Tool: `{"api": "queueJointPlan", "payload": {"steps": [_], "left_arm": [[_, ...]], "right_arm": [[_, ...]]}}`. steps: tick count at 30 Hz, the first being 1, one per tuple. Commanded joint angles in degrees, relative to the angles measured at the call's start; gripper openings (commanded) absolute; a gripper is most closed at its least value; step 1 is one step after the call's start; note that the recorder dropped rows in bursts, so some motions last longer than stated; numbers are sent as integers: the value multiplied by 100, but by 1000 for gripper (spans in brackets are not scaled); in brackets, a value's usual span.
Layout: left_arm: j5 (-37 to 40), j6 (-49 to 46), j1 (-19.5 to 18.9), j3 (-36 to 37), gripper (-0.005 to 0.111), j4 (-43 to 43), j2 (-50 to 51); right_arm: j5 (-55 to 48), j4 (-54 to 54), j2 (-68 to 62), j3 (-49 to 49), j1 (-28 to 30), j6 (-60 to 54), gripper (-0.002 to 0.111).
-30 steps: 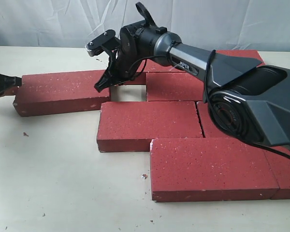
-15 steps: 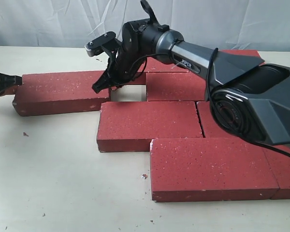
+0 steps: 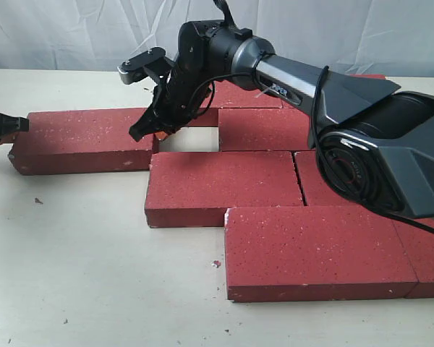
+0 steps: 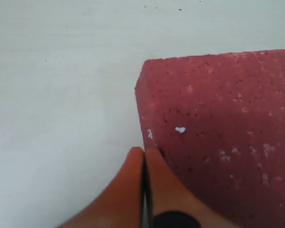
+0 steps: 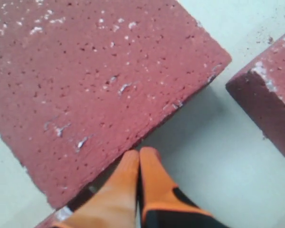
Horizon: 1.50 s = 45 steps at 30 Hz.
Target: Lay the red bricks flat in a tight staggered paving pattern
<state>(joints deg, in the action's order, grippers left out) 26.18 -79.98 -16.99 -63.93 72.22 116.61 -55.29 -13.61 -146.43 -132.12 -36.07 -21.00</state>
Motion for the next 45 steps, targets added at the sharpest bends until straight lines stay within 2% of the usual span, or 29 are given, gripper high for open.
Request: {"api": "queueJointPlan", "payload": {"steps": [1, 6, 9, 11, 14, 15, 19, 31, 42, 45], "left_arm": [[243, 12, -115, -16, 0, 72, -130], [419, 12, -115, -16, 0, 130, -130], [381, 12, -115, -16, 0, 74, -130], [356, 1, -115, -16, 0, 97, -130], [289, 1, -115, -16, 0, 97, -130], [261, 1, -115, -16, 0, 97, -130], [217, 1, -115, -16, 0, 97, -130], [216, 1, -115, -16, 0, 146, -130], [137, -11, -115, -16, 0, 144, -130], [-19, -11, -115, -16, 0, 168, -130]], "right_arm": [[-62, 330, 140, -12, -21, -120, -1], [-26, 836, 138, -12, 2, 22, -1], [-86, 598, 233, -12, 2, 22, -1], [-166, 341, 372, -12, -8, 10, -1], [-969, -1127, 434, -12, -126, -1303, -1], [-1065, -1219, 389, -12, -231, -1578, -1], [-659, -533, 126, -12, -507, -1690, -1], [-5, -189, 88, -12, -530, -1647, -1], [-180, -374, 152, -22, -572, -1624, -1], [-233, -2, 339, -22, -571, -1509, -1]]}}
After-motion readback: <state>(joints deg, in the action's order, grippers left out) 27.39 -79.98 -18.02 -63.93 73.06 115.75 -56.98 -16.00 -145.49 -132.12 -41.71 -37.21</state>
